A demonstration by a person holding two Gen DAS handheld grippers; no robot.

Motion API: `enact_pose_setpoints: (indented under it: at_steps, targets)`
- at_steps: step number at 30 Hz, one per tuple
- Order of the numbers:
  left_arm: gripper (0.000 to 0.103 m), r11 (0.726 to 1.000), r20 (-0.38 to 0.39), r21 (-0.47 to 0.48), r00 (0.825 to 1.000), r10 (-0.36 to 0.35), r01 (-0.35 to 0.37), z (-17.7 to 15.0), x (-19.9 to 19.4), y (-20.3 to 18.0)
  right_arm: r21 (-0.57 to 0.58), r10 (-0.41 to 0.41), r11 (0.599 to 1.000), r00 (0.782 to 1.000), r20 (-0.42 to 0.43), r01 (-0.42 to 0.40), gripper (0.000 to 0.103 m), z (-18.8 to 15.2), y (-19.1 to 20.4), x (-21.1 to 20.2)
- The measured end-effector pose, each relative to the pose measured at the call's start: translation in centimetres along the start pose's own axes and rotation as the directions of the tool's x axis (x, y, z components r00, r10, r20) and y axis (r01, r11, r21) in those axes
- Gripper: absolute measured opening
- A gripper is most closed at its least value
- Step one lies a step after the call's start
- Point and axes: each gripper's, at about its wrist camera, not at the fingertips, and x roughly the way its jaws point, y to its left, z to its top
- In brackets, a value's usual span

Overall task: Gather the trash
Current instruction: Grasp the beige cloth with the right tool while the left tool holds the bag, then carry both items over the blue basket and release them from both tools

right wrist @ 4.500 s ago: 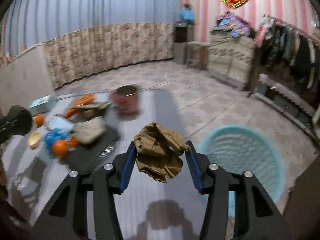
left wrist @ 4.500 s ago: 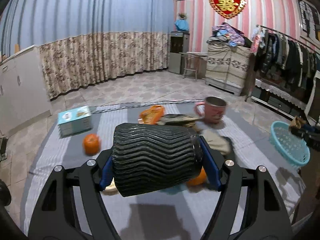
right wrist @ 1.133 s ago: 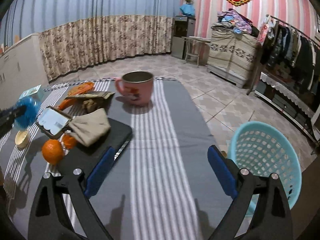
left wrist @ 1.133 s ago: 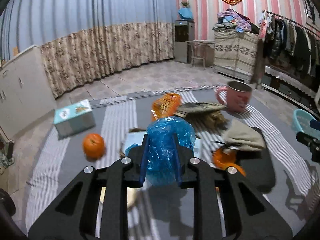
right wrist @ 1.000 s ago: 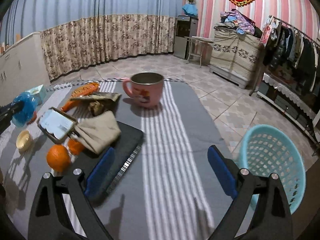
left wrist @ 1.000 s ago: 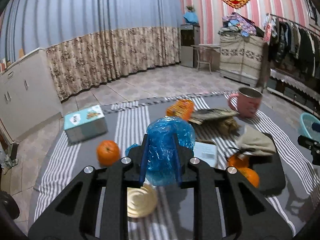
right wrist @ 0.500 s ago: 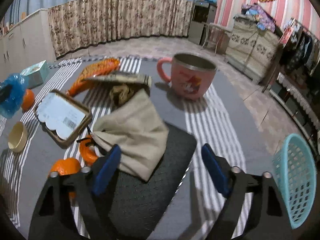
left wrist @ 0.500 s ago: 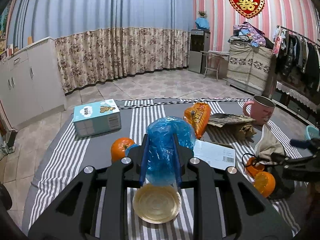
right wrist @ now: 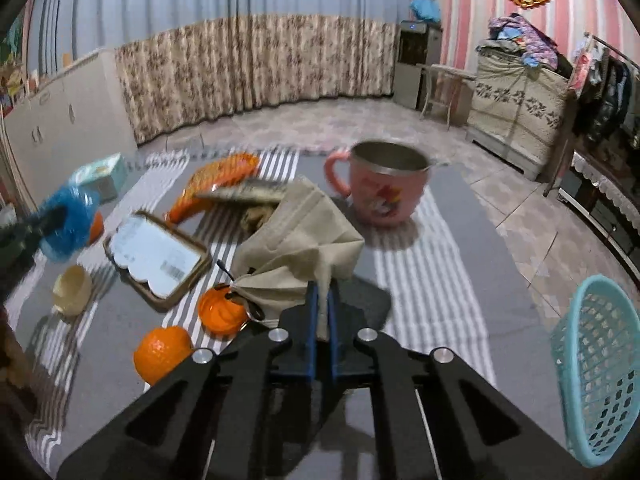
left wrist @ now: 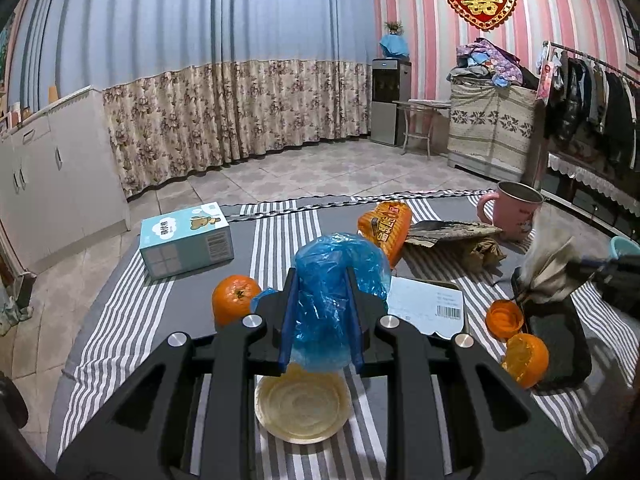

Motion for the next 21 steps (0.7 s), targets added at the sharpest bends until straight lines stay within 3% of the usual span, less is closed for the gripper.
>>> enact_pose_setpoints:
  at_steps: [14,21]
  targets:
    - [0.021,0.999,-0.016,-0.051,1.000,-0.010,0.009,0.6,-0.9,-0.3,0.100,-0.100,0.991,0.993,0.066,0.093,0.005,-1.1,-9.7,-7.3]
    - [0.021,0.999,0.011,-0.023,0.999,-0.047,0.047,2.1,-3.7,-3.9,0.223,-0.186,0.962,0.977,0.104,0.160,0.005,-2.4,-17.2,-11.6]
